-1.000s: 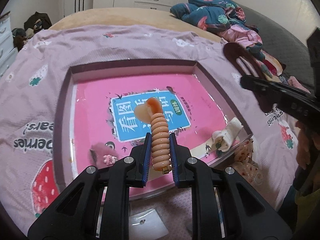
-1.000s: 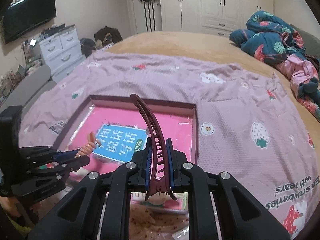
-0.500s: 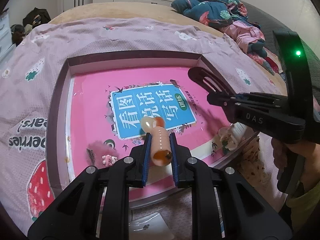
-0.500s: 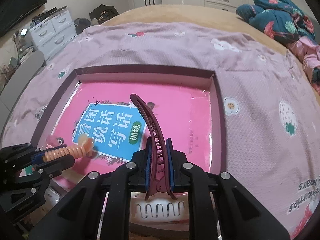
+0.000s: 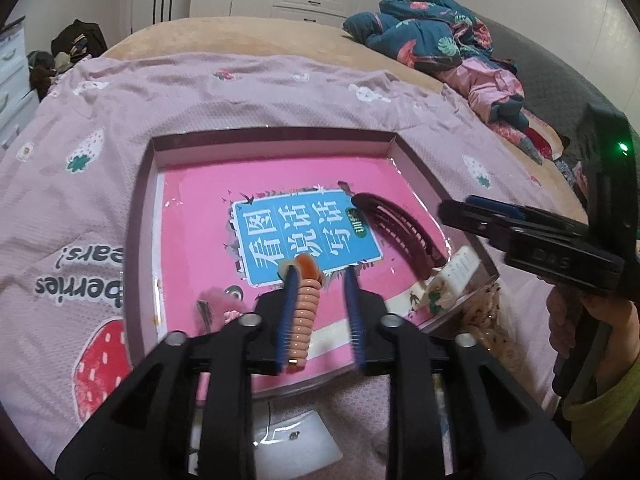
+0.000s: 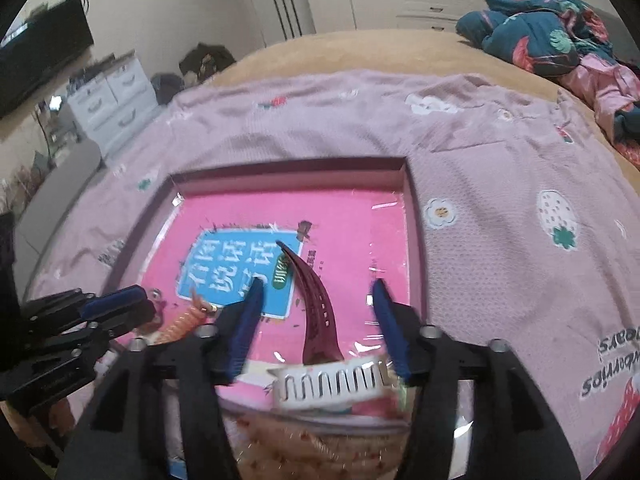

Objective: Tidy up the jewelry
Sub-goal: 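Open the left tool to drop the orange coil while the right tool drops the maroon clip into the box, then withdraw both tools from the box toward the yellow rings and bow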

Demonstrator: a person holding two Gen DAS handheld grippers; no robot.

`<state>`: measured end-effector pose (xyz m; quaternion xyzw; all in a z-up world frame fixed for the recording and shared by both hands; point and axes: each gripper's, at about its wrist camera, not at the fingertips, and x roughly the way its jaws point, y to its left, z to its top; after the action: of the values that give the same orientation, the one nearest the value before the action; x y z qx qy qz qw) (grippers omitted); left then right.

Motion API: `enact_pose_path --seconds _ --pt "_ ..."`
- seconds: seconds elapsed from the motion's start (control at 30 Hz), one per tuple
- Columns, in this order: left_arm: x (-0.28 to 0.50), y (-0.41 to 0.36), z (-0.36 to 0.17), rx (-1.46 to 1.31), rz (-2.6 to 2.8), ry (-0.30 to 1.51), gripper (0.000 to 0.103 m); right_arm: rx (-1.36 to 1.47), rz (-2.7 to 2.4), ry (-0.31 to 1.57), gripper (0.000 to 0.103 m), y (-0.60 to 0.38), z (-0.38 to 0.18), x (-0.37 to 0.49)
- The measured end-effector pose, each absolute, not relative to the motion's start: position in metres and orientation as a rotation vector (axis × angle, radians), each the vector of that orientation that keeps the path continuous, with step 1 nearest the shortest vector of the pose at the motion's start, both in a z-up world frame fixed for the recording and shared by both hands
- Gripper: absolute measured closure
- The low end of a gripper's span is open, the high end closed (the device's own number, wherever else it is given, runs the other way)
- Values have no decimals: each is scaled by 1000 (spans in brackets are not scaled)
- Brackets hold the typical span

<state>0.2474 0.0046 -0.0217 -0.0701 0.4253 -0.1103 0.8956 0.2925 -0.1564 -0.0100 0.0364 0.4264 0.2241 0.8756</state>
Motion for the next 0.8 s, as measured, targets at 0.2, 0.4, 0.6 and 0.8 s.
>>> enact_pose_path --seconds 0.2,0.4,0.6,0.8 --pt "233 6 1 -148 -231 832 53 112 463 811 32 -177 19 269" --pt "216 12 23 -134 -181 767 23 97 425 736 14 -191 43 242" --pt "196 19 41 -143 -145 713 9 80 407 658 7 -197 61 217" --pt "178 23 59 -136 -115 666 9 66 403 625 7 -200 72 201"
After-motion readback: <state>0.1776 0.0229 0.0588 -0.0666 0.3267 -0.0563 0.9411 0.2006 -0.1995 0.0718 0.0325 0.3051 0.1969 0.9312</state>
